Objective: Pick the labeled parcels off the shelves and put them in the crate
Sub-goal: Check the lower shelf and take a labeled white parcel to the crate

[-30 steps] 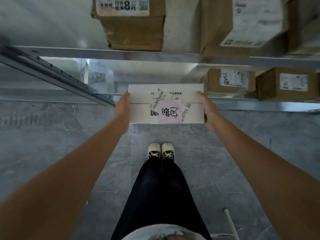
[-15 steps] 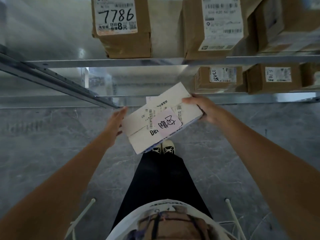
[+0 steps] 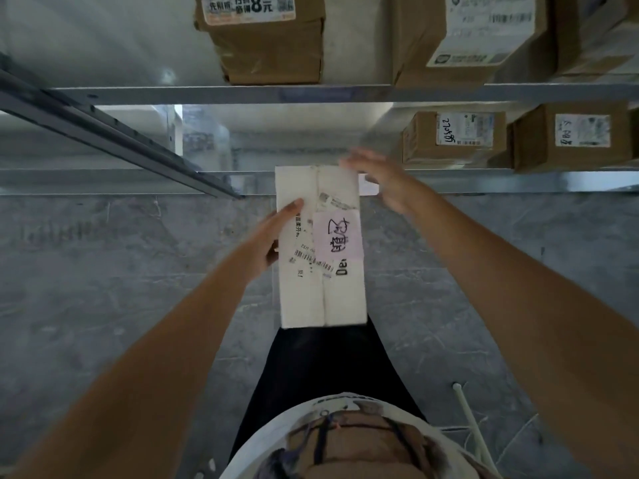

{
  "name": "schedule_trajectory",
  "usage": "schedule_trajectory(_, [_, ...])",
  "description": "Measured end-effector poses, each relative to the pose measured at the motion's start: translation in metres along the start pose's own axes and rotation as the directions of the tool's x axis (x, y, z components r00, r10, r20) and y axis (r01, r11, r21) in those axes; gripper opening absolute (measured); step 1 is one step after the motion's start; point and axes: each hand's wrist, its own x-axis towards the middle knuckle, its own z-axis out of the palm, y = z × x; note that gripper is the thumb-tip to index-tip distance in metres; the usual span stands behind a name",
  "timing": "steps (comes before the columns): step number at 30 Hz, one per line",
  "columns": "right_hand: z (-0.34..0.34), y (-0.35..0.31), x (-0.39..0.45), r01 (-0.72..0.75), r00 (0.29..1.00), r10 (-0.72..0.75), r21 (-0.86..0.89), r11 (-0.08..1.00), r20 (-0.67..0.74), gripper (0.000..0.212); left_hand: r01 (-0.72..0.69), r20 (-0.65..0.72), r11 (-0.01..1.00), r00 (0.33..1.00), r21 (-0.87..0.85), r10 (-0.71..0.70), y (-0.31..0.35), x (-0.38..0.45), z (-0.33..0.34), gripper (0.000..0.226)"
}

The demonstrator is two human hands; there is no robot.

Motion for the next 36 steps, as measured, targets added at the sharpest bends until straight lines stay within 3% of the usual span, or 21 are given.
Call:
schedule_trajectory(3, [-0.004, 0.027, -0.012, -0.049, 0.985, 0.072, 0.150, 0.987, -0.156, 0.102, -0.107, -0.181, 0.966, 0.981, -0.234, 0.065, -0.010, 0.003, -0.003, 0.077])
schedule_trajectory(6, [-0.008, 0.068, -0.023, -0.173, 0.967, 0.220, 0.305, 0.937, -0.128, 0.124, -0.196, -0.288, 0.886, 0.955, -0.421, 0.074, -0.019, 0.005, -0.003, 0.063])
schedule_trajectory(7, [-0.005, 0.075, -0.029, -0.198, 0.966, 0.244, 0.358, 0.913, -0.088, 0.121, -0.226, -0.291, 0.849, 0.952, -0.478, 0.090, -0.022, 0.006, -0.002, 0.060])
schedule_trajectory(8, [-0.001, 0.079, -0.034, -0.203, 0.969, 0.242, 0.400, 0.894, -0.049, 0.104, -0.246, -0.276, 0.814, 0.955, -0.527, 0.110, -0.024, 0.006, -0.001, 0.058])
schedule_trajectory(10, [0.007, 0.084, -0.041, -0.207, 0.975, 0.218, 0.477, 0.854, 0.033, 0.040, -0.250, -0.241, 0.772, 0.962, -0.584, 0.129, -0.026, 0.007, 0.002, 0.051])
schedule_trajectory(11, [0.011, 0.085, -0.043, -0.226, 0.973, 0.213, 0.501, 0.835, 0.085, 0.029, -0.246, -0.224, 0.767, 0.965, -0.592, 0.137, -0.027, 0.006, 0.004, 0.047])
schedule_trajectory(14, [0.019, 0.080, -0.042, -0.225, 0.971, 0.232, 0.512, 0.829, 0.051, 0.074, -0.195, -0.162, 0.774, 0.979, -0.602, 0.120, -0.029, 0.007, 0.007, 0.041])
schedule_trajectory(17, [0.013, 0.081, -0.033, -0.212, 0.965, 0.259, 0.464, 0.860, -0.039, 0.105, -0.104, -0.205, 0.859, 0.979, -0.501, -0.001, -0.025, 0.005, -0.008, 0.055])
schedule_trajectory(19, [0.001, 0.082, -0.035, -0.199, 0.969, 0.243, 0.443, 0.874, -0.045, 0.111, -0.104, -0.312, 0.895, 0.949, -0.434, -0.041, -0.016, 0.002, -0.028, 0.073])
schedule_trajectory(22, [-0.018, 0.081, -0.046, -0.177, 0.983, 0.184, 0.394, 0.902, 0.021, 0.082, -0.170, -0.366, 0.946, 0.929, -0.275, 0.060, 0.005, -0.001, -0.054, 0.061])
schedule_trajectory(24, [-0.026, 0.084, -0.053, -0.147, 0.989, 0.144, 0.443, 0.884, 0.040, 0.065, -0.168, -0.283, 0.970, 0.952, -0.175, 0.114, 0.018, -0.004, -0.053, 0.060])
schedule_trajectory(27, [-0.027, 0.093, -0.068, -0.105, 0.992, 0.128, 0.532, 0.840, -0.007, 0.060, -0.156, -0.139, 0.987, 0.977, 0.035, 0.160, 0.021, -0.009, -0.030, 0.063])
schedule_trajectory(29, [-0.025, 0.102, -0.080, -0.113, 0.976, 0.193, 0.511, 0.852, -0.106, 0.060, -0.151, -0.133, 0.978, 0.976, 0.142, 0.170, 0.016, -0.015, -0.008, 0.060])
schedule_trajectory(33, [-0.035, 0.129, -0.108, -0.092, 0.932, 0.249, 0.495, 0.864, -0.262, 0.052, -0.121, -0.171, 0.968, 0.972, 0.222, 0.160, 0.003, -0.024, 0.034, 0.053])
schedule_trajectory(36, [-0.055, 0.152, -0.126, -0.078, 0.894, 0.309, 0.567, 0.820, -0.324, 0.061, -0.147, -0.067, 0.940, 0.982, 0.309, 0.176, -0.001, -0.023, 0.069, 0.053])
